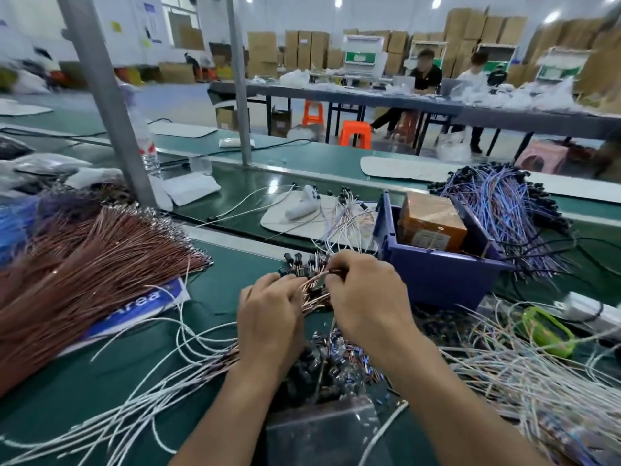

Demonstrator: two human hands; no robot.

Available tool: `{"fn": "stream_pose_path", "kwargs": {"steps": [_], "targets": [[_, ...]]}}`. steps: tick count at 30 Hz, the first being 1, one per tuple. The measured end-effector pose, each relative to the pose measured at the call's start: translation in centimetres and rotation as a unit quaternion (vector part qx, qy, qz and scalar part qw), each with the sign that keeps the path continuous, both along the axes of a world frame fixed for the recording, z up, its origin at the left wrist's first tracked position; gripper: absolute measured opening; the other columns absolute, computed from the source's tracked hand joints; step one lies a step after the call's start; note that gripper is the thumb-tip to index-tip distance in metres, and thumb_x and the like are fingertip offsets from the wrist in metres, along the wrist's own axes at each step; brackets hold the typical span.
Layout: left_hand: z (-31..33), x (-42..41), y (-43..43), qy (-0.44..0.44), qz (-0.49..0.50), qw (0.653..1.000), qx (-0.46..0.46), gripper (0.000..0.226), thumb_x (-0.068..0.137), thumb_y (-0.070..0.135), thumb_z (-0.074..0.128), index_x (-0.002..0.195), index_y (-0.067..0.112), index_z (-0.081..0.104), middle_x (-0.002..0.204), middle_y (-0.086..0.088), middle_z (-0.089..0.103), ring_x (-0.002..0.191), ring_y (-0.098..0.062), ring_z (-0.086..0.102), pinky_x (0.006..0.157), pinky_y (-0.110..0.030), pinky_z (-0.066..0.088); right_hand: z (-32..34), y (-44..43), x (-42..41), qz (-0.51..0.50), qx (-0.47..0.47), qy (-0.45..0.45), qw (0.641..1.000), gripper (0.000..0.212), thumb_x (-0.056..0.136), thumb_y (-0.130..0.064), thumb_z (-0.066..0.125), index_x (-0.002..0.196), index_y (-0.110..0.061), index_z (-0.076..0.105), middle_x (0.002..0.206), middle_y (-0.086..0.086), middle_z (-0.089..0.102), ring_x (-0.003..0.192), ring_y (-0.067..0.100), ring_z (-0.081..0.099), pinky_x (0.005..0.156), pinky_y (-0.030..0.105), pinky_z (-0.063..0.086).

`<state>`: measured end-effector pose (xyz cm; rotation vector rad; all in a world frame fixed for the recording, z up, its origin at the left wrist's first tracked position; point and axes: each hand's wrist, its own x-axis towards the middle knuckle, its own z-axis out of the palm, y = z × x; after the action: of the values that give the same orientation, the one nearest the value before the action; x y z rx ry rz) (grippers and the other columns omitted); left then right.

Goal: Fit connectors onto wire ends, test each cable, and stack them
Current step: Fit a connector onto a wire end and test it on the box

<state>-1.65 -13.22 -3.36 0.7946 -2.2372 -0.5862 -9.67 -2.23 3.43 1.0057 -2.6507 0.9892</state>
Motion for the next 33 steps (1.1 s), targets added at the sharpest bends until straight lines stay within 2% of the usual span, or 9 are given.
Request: {"fn": "stream_pose_path", "kwargs": {"steps": [3, 6, 9, 14, 16, 18, 22, 27, 33], "targets": [[0.4, 0.2, 0.3, 0.027, -0.001, 0.999, -0.032, 0.023, 0.102, 0.02, 0.057, 0.113, 0.023, 0.077, 0.101, 0.001, 0.077, 0.099, -0.018, 0.061, 0.085, -0.028, 0.035, 1.0, 2.2, 0.7, 0.001, -0.234, -0.197, 0.952, 0.01, 0.091, -0.018, 0.069, 0.085, -0.026, 0.072, 0.075, -0.009, 0.073, 0.064, 0.003, 0.064, 0.06, 0.025, 0.05], [1.0, 0.3, 1.4, 0.109, -0.02, 0.989, -0.099, 0.01, 0.094, 0.012, 0.071, 0.099, 0.012, 0.079, 0.081, -0.001, 0.076, 0.071, -0.007, 0.05, 0.073, -0.024, 0.037, 2.0, 4.1, 1.0, 0.011, -0.435, -0.407, 0.803, 0.009, 0.094, -0.007, 0.064, 0.096, -0.012, 0.071, 0.09, 0.006, 0.078, 0.083, 0.014, 0.07, 0.074, 0.031, 0.054], [1.4, 0.2, 2.7, 0.127, -0.078, 0.974, -0.171, 0.016, 0.093, 0.026, 0.067, 0.087, 0.019, 0.08, 0.063, 0.006, 0.068, 0.055, -0.006, 0.042, 0.062, -0.022, 0.029, 2.3, 5.2, 0.8, 0.066, -0.463, -0.556, 0.687, 0.011, 0.098, -0.01, 0.057, 0.102, -0.004, 0.065, 0.105, 0.017, 0.077, 0.105, 0.029, 0.073, 0.094, 0.043, 0.056], [1.6, 0.2, 4.2, 0.101, -0.181, 0.953, -0.219, 0.023, 0.097, 0.04, 0.064, 0.089, 0.024, 0.08, 0.057, 0.007, 0.061, 0.05, -0.013, 0.048, 0.053, -0.028, 0.039, 1.7, 6.7, 0.0, 0.093, -0.466, -0.577, 0.664, 0.028, 0.107, -0.019, 0.043, 0.095, -0.005, 0.064, 0.078, 0.014, 0.07, 0.08, 0.03, 0.074, 0.078, 0.043, 0.061], [2.1, 0.6, 4.5, 0.078, -0.208, 0.962, -0.157, 0.038, 0.093, 0.059, 0.058, 0.099, 0.029, 0.081, 0.059, 0.013, 0.064, 0.051, -0.002, 0.051, 0.056, -0.02, 0.039, 1.0, 8.2, -1.2, 0.087, -0.511, -0.596, 0.613, 0.033, 0.104, -0.027, 0.047, 0.086, -0.007, 0.065, 0.059, 0.003, 0.047, 0.053, 0.021, 0.053, 0.054, 0.034, 0.054], [2.8, 1.1, 4.2, 0.064, -0.221, 0.972, -0.049, 0.045, 0.081, 0.072, 0.064, 0.103, 0.035, 0.081, 0.051, 0.022, 0.055, 0.047, 0.004, 0.047, 0.057, -0.007, 0.033, -0.2, 10.0, -2.5, 0.068, -0.506, -0.58, 0.635, 0.034, 0.101, -0.029, 0.053, 0.078, -0.009, 0.068, 0.054, -0.002, 0.028, 0.046, 0.015, 0.03, 0.045, 0.029, 0.04], [3.4, 1.3, 2.8, 0.061, -0.23, 0.967, 0.092, 0.009, 0.076, 0.032, 0.088, 0.078, 0.037, 0.081, 0.053, 0.023, 0.063, 0.043, 0.001, 0.051, 0.045, -0.005, 0.032, -2.5, 11.7, -3.5, 0.039, -0.463, -0.528, 0.711, 0.036, 0.098, -0.032, 0.057, 0.073, -0.009, 0.068, 0.051, -0.001, 0.022, 0.046, 0.016, 0.02, 0.049, 0.032, 0.027], [3.6, 1.7, 2.4, 0.074, -0.132, 0.986, 0.069, 0.015, 0.065, 0.025, 0.069, 0.068, 0.037, 0.078, 0.045, 0.013, 0.057, 0.043, -0.009, 0.048, 0.043, -0.011, 0.029, -3.0, 11.7, -3.7, 0.039, -0.546, -0.553, 0.628, 0.052, 0.102, -0.041, 0.048, 0.063, -0.01, 0.063, 0.05, -0.002, 0.02, 0.046, 0.016, 0.018, 0.051, 0.029, 0.032], [4.3, 2.8, -0.3, 0.142, -0.177, 0.957, 0.182, 0.008, 0.061, 0.021, 0.076, 0.067, 0.026, 0.08, 0.043, 0.004, 0.051, 0.046, -0.011, 0.039, 0.048, -0.022, 0.029, -2.7, 12.5, -4.0, 0.017, -0.612, -0.539, 0.579, 0.06, 0.107, -0.039, 0.041, 0.057, -0.011, 0.059, 0.047, -0.003, 0.018, 0.04, 0.013, 0.017, 0.038, 0.026, 0.03]]}}
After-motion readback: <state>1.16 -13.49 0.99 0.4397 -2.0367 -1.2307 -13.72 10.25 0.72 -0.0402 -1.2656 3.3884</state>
